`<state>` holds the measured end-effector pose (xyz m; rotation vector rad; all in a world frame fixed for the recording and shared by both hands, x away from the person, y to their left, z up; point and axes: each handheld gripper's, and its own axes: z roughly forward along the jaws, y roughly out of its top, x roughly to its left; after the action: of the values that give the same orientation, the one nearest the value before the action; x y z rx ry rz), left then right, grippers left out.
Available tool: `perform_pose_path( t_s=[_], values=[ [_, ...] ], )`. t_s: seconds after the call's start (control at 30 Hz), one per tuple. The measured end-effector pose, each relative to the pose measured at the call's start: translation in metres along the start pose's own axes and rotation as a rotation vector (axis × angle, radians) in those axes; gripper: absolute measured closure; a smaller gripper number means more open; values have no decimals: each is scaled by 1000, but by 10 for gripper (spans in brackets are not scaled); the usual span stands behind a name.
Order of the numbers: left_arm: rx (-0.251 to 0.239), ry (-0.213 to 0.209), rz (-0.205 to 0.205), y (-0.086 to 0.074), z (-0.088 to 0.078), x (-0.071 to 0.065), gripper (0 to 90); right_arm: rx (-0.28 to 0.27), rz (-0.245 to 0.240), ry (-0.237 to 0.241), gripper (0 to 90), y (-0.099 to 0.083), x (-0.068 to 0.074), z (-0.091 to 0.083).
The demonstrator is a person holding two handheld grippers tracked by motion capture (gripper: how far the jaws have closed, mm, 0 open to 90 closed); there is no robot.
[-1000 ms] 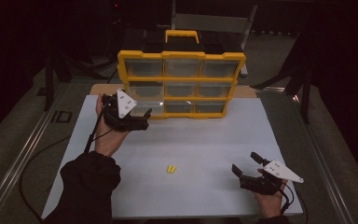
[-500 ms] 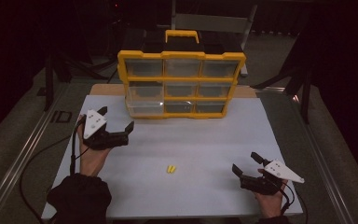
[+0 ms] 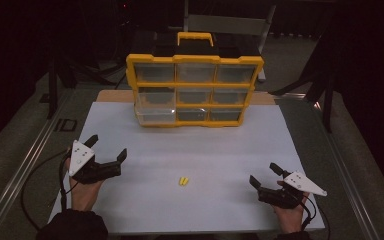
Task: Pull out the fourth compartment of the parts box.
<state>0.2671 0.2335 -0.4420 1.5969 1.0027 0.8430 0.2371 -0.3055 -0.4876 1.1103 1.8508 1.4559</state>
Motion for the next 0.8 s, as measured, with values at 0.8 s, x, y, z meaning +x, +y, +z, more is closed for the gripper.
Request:
perform_pose_path(
  t_s=[0.8],
  values=[
    [14,48,-27,-40,-1,0,3,72,-24,106,89,45,3,11]
  ],
)
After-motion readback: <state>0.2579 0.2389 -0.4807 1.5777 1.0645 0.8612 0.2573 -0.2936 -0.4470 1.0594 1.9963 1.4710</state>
